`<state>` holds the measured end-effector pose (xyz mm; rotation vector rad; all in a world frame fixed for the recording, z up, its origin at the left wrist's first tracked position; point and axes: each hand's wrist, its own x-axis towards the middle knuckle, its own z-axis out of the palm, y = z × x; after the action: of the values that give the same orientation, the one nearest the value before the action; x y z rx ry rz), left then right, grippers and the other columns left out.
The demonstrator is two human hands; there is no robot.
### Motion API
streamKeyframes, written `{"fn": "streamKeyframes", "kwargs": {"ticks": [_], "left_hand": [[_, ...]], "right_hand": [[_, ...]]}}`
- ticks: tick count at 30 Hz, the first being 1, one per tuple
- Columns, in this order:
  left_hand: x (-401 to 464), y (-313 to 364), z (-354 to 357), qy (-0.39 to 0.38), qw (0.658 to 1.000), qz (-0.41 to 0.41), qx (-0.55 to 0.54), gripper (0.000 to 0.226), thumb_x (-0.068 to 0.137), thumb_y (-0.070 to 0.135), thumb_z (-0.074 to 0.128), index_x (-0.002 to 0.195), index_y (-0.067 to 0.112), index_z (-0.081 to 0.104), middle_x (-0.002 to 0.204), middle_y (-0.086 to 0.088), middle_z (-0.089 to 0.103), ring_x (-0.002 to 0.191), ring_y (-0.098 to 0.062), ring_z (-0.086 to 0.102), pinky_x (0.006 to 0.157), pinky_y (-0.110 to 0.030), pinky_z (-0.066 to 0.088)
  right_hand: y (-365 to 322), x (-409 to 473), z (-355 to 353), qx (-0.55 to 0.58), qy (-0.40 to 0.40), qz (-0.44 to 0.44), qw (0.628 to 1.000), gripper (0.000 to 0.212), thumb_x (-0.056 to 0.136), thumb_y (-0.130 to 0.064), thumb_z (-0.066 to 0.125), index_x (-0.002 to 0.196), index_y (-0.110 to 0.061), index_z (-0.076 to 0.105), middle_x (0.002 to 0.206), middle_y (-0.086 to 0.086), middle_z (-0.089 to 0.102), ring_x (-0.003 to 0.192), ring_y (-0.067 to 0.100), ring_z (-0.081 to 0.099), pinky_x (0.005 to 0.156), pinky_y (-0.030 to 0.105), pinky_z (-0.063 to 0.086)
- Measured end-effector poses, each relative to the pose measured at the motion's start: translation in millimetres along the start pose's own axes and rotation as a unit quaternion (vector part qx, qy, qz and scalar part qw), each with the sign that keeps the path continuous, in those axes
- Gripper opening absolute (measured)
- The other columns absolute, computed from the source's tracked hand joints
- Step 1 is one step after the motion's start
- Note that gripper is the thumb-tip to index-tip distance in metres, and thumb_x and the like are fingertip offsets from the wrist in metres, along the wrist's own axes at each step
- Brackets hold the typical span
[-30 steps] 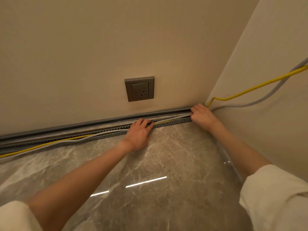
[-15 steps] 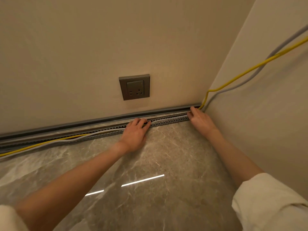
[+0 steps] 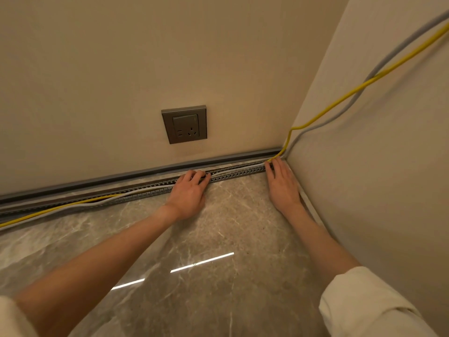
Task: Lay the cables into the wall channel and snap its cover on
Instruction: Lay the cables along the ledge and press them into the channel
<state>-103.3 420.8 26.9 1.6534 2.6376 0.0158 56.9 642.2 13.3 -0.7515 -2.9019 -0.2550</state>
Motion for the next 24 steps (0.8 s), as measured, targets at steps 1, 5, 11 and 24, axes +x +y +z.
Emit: {"fn": "streamKeyframes", "kwargs": {"ticks": [1,5,11,24], "left_hand": [[0,0,0,-0.001,1.000,-0.001,0.000,0.060,0.089,0.031,0.043,0.144,0.012,0.026,0.141,-0.009,0.038,0.127,-0.030,0.034,0.108,-0.042,0.031],[-1,-1,2,-0.002,1.000,-0.004,0.001,0.061,0.090,0.031,0.042,0.145,0.013,0.025,0.141,-0.008,0.037,0.125,-0.030,0.034,0.107,-0.041,0.032],[0,-1,2,-0.003,1.000,-0.007,-0.004,0.060,0.090,0.031,0.042,0.145,0.014,0.024,0.142,-0.008,0.036,0.125,-0.030,0.035,0.107,-0.042,0.033],[-2,-1,5,0.005,1.000,-0.007,-0.006,0.062,0.090,0.031,0.042,0.146,0.013,0.022,0.144,-0.009,0.035,0.125,-0.030,0.033,0.107,-0.042,0.031]], "right_hand": [[1,1,2,0.004,0.004,-0.005,1.000,0.052,0.079,0.001,0.044,0.131,0.005,0.048,0.135,0.028,0.049,0.127,0.039,0.046,0.107,0.047,0.034],[10,4,5,-0.002,-0.002,-0.022,1.000,0.051,0.080,-0.002,0.040,0.129,0.005,0.049,0.131,0.033,0.050,0.124,0.044,0.048,0.107,0.049,0.034],[7,10,3,0.041,-0.055,-0.009,0.998,0.069,0.077,-0.004,0.060,0.140,0.000,0.033,0.143,0.031,0.033,0.136,0.042,0.029,0.116,0.044,0.023],[1,1,6,0.061,-0.044,0.050,0.996,0.072,0.081,-0.004,0.053,0.147,-0.009,0.025,0.148,0.037,0.016,0.141,0.044,0.015,0.118,0.046,0.013]]}}
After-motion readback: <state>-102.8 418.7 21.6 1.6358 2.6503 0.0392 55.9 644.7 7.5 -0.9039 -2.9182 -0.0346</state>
